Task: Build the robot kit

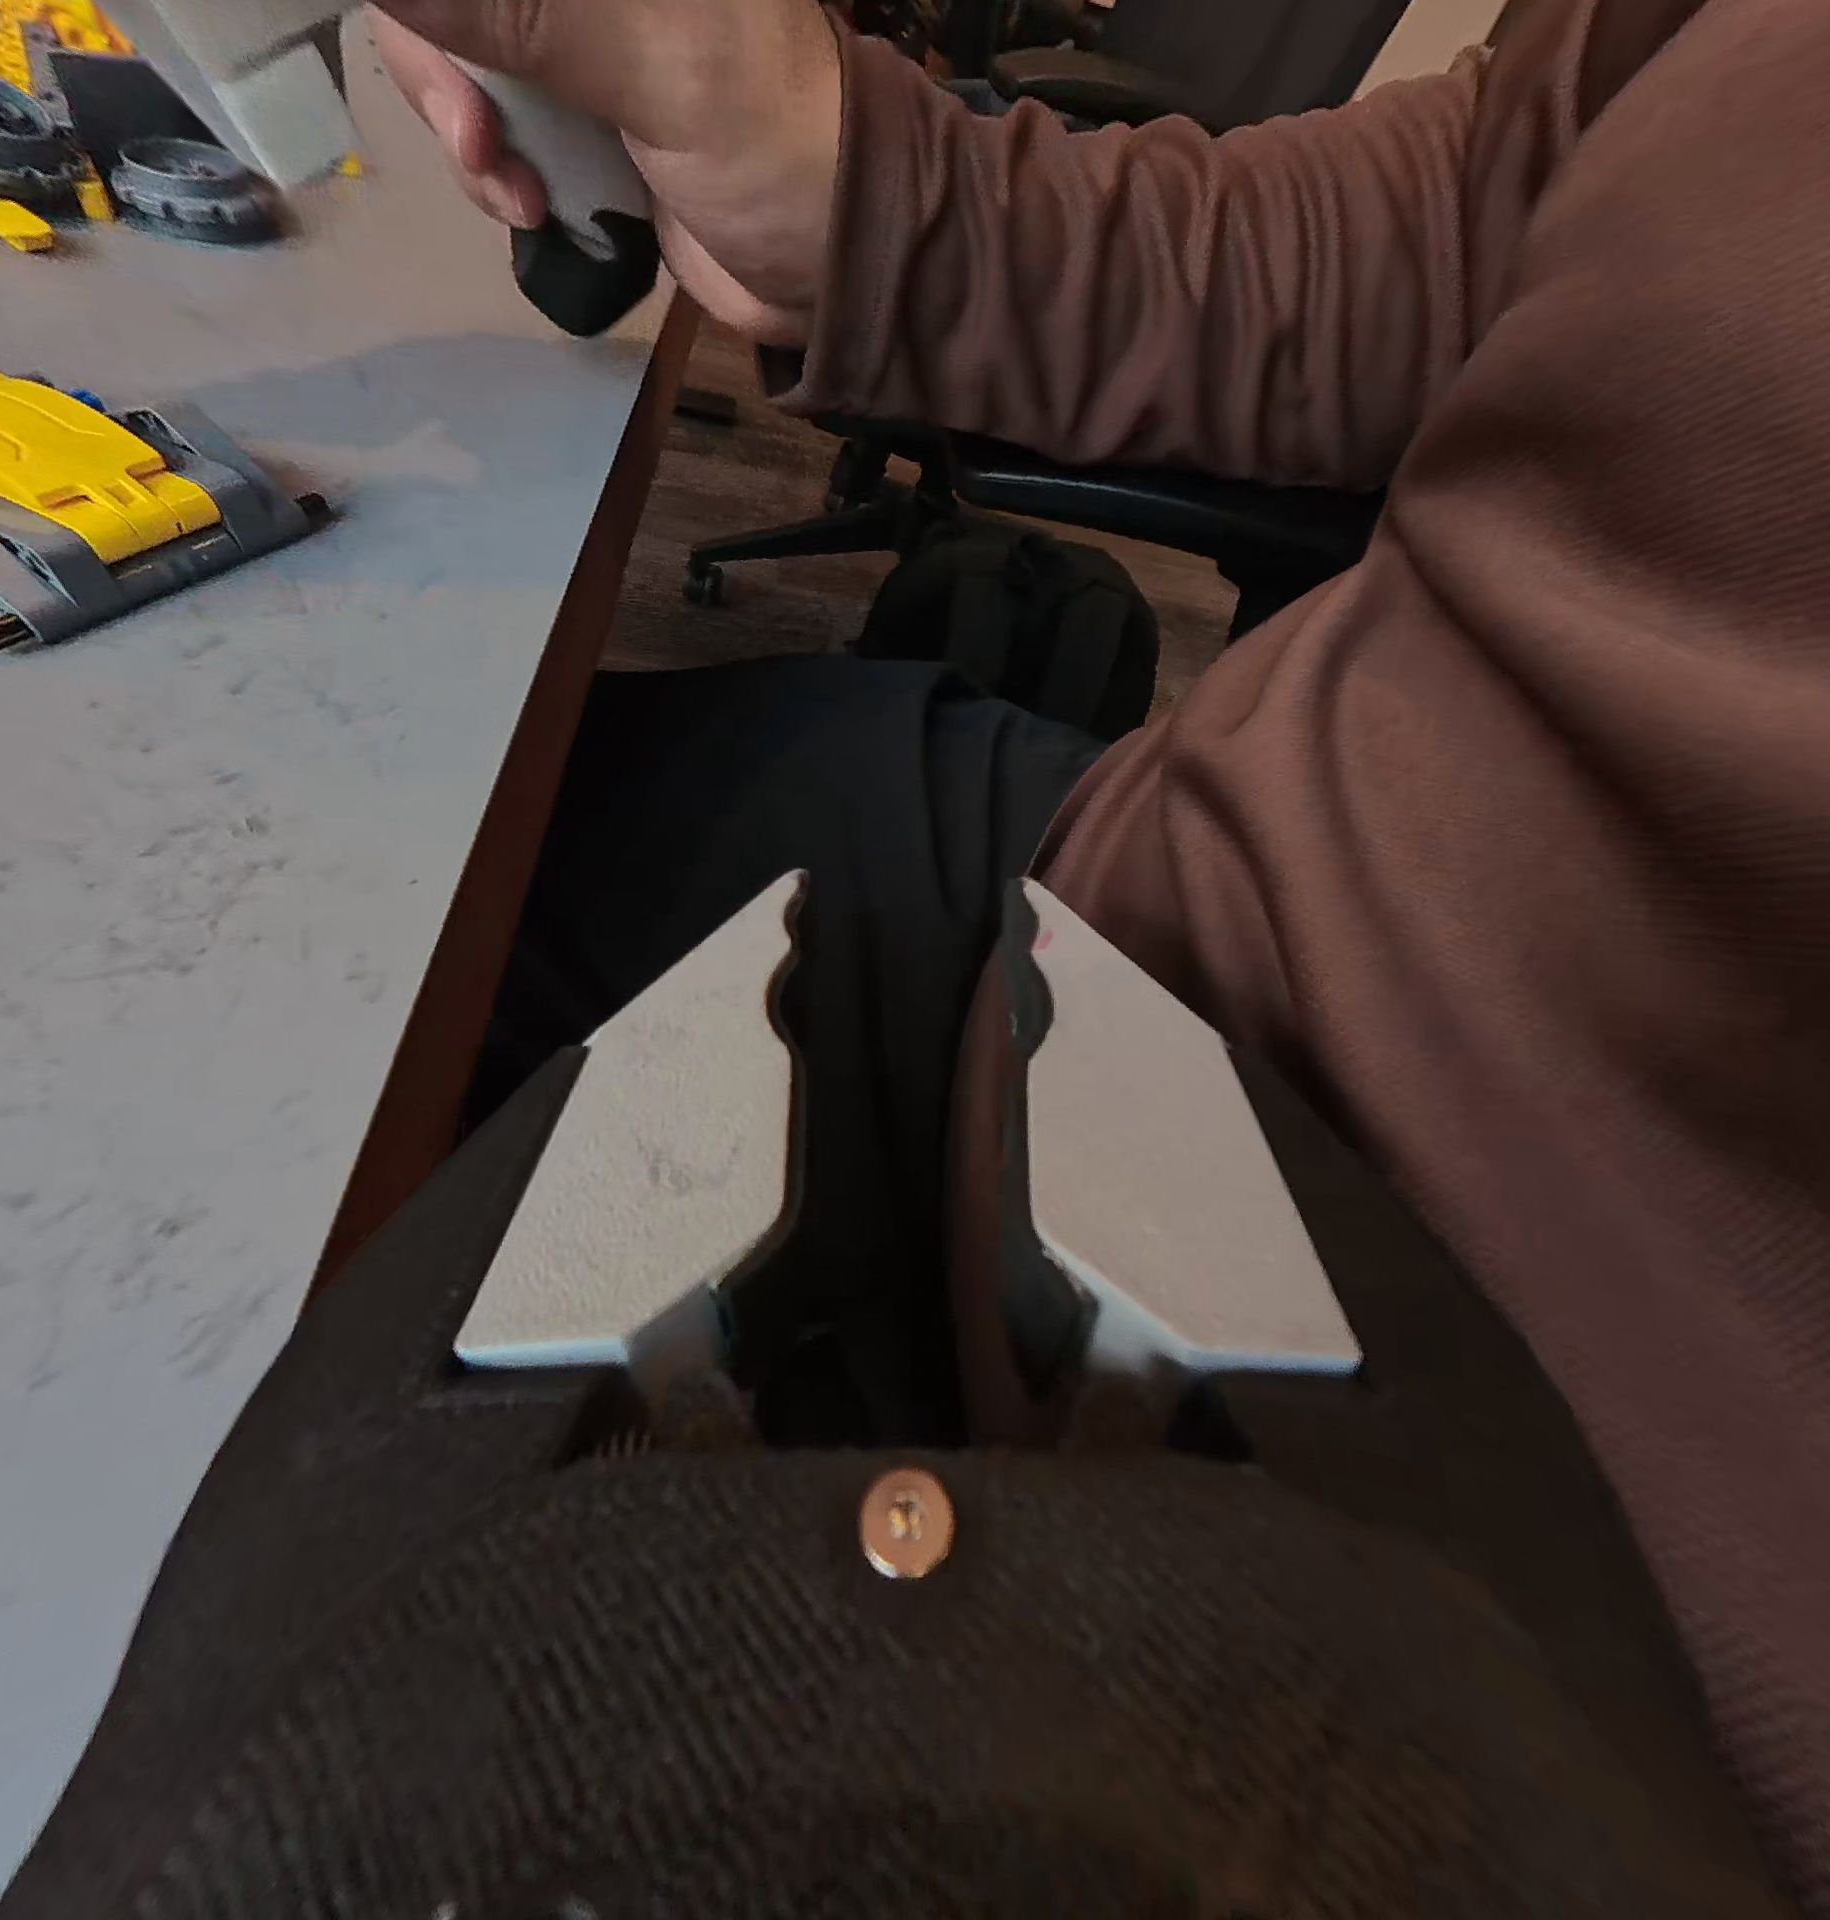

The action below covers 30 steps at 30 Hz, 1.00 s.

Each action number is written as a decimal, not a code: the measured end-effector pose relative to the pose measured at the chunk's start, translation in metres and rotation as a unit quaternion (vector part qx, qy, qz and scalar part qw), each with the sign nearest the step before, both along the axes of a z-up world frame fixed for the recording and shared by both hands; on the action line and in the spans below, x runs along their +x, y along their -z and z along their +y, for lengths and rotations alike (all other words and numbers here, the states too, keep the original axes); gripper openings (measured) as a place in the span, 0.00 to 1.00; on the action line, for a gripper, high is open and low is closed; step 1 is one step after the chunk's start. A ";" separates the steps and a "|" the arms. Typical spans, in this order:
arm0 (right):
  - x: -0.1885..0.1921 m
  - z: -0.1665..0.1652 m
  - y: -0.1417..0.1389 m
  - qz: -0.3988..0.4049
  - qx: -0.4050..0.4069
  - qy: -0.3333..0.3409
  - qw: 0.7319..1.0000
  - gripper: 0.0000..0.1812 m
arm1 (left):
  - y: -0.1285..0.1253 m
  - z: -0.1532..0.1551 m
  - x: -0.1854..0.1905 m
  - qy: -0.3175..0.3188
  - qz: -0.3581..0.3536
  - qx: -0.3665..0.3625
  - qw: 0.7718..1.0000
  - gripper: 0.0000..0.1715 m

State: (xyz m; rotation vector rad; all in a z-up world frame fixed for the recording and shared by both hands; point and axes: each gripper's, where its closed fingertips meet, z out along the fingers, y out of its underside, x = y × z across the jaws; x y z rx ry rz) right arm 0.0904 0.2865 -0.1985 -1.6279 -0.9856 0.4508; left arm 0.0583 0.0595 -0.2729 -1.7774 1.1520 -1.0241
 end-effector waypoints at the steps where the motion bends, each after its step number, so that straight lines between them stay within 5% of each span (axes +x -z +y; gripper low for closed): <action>1: 0.002 0.001 0.000 0.008 -0.002 0.000 1.000 0.24 | 0.001 -0.001 0.000 0.002 0.002 -0.001 1.000 0.19; 4: -0.002 -0.001 0.020 0.013 -0.066 -0.028 0.997 0.22 | 0.003 -0.001 0.001 0.001 0.007 -0.004 1.000 0.17; 10: -0.012 -0.011 0.028 -0.021 -0.059 -0.058 0.996 0.17 | 0.004 0.007 0.001 -0.018 0.014 0.004 1.000 0.16; 17: -0.030 -0.064 0.044 -0.065 -0.099 -0.201 0.972 0.15 | 0.001 0.020 -0.005 -0.049 0.007 0.014 0.999 0.16; 19: -0.032 -0.068 0.049 -0.087 -0.088 -0.203 0.971 0.22 | 0.001 0.021 -0.006 -0.052 0.010 0.015 0.999 0.16; 24: -0.032 -0.057 0.059 -0.120 -0.088 -0.169 0.974 0.18 | 0.002 0.019 -0.006 -0.046 0.012 0.014 0.999 0.15; 30: -0.030 -0.051 0.051 -0.069 -0.122 -0.168 0.976 0.17 | 0.002 0.016 -0.007 -0.042 0.016 0.018 0.999 0.14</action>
